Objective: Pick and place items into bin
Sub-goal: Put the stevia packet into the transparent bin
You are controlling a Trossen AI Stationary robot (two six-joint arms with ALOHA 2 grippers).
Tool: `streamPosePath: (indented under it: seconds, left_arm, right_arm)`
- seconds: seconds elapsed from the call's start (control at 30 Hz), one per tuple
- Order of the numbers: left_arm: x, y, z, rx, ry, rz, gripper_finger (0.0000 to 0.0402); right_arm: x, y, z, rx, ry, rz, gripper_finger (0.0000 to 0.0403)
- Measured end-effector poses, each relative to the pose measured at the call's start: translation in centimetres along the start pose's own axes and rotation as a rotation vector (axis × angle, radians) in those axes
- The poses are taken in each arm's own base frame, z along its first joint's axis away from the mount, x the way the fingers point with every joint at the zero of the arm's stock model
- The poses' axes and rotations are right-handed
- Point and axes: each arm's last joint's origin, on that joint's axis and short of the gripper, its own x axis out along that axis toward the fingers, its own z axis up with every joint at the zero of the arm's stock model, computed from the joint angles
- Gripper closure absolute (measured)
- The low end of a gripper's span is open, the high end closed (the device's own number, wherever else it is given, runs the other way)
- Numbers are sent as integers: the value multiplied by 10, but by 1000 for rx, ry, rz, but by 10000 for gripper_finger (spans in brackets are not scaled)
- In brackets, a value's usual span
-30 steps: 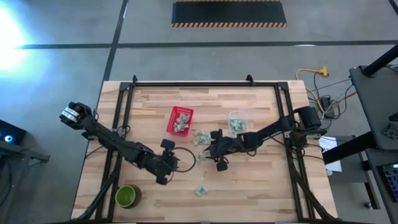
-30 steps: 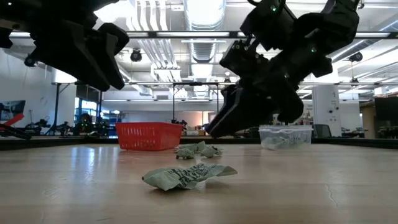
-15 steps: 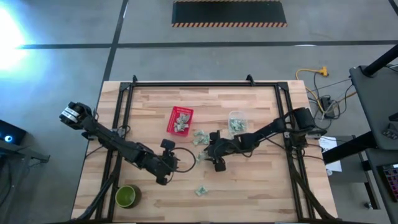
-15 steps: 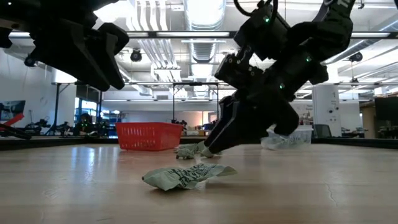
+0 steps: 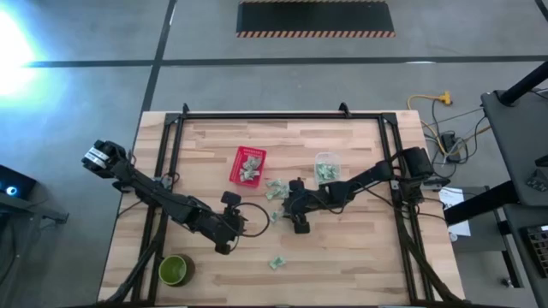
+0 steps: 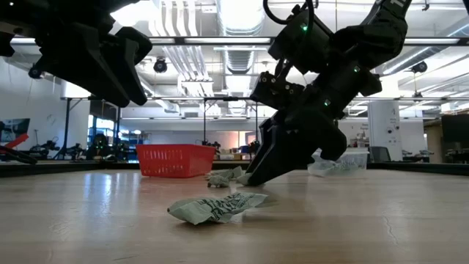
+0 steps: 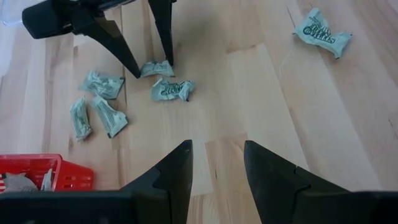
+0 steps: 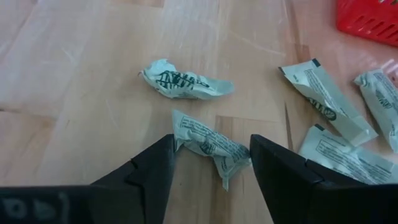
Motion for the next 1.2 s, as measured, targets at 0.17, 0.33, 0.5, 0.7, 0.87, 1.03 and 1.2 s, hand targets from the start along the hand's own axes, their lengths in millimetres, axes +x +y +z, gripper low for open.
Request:
streamPosePath:
  seconds: [0.17,0.33,0.5,0.7,0.87,1.03,1.2]
  left_arm:
    - [0,0,0,0,-1,0,274]
    - [0,0,0,0,-1,0,274]
    - [1,0,-1,2,3,0,274]
    - [2,0,-4,5,11,1,274]
    - [2,0,-4,5,10,1,274]
    - [2,0,-4,5,10,1,274]
    - [2,0,-4,5,10,1,274]
  right_arm:
    - [3,-1,-1,-2,7,1,218]
    - [1,-1,1,-30,3,4,250]
    - [-2,-1,2,-35,10,2,289]
    - [-7,-1,1,-38,39,-2,331]
    - [-7,-1,1,-41,50,-1,357]
    - [-8,-1,1,-48,50,0,375]
    - [-14,-2,3,-62,58,-1,385]
